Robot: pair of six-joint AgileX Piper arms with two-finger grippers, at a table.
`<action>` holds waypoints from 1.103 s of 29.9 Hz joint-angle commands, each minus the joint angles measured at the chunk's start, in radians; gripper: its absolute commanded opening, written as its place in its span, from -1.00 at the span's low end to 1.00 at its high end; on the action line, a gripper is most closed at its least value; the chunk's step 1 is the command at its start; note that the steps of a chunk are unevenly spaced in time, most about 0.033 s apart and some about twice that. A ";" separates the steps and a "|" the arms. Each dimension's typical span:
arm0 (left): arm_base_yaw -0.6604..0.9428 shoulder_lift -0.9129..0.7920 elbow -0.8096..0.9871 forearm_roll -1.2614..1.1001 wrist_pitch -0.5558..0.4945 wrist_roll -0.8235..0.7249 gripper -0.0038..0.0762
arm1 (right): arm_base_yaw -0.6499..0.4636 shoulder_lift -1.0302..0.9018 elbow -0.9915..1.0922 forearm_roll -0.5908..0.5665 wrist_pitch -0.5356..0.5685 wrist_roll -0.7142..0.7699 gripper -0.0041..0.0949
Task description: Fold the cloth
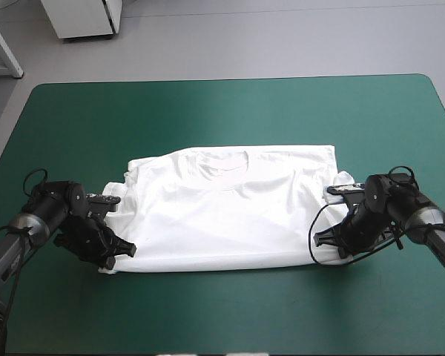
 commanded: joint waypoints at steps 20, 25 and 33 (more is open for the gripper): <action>-0.003 -0.138 -0.345 0.113 0.003 -0.101 0.20 | -0.001 -0.125 -0.188 -0.033 -0.074 0.045 0.44; 0.015 -0.131 -0.344 0.232 -0.037 -0.198 0.20 | -0.001 -0.125 -0.188 -0.014 -0.066 0.045 0.44; 0.078 -0.016 -0.340 0.152 -0.174 -0.185 0.20 | -0.001 -0.125 -0.188 -0.009 -0.020 0.045 0.44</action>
